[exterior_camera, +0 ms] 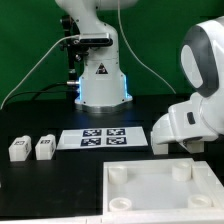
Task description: Assemble one leg
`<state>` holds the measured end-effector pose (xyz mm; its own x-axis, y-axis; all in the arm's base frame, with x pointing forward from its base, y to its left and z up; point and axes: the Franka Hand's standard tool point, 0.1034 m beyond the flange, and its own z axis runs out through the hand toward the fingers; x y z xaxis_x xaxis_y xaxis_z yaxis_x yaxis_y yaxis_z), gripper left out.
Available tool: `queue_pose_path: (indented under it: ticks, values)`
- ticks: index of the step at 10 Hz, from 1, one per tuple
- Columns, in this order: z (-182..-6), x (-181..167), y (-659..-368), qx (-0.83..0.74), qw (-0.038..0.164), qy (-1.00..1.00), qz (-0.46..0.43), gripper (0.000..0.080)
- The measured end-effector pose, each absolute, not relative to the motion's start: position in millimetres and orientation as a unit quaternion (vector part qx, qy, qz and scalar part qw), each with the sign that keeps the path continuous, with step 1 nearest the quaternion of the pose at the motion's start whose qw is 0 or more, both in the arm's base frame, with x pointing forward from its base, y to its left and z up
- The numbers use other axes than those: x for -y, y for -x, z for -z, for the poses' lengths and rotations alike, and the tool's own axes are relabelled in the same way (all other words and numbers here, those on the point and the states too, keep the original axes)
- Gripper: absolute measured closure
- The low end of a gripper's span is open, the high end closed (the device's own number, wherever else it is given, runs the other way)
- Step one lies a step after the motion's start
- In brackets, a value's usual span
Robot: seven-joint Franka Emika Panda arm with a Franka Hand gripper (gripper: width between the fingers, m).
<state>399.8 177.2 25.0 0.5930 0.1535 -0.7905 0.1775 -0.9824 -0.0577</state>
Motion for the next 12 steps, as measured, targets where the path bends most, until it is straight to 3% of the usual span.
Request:
queue_pose_path:
  ticks: [3,5,7,8,12]
  values:
    - [-85.5,-159,-437,-0.112,0.002,-0.891,0.44,0.0509]
    - [-121.2,-141,-482,-0.115,-0.022,-0.944,0.307,0.0509]
    - [-163.2,-111,-482,-0.097,-0.021,-0.975,0.2,0.0509]
    - [-173.0,-108,-499,-0.091,-0.022,-0.986,0.137,0.0509]
    - [-168.0,-104,-502,-0.083,-0.03,-0.989,-0.122,0.0508]
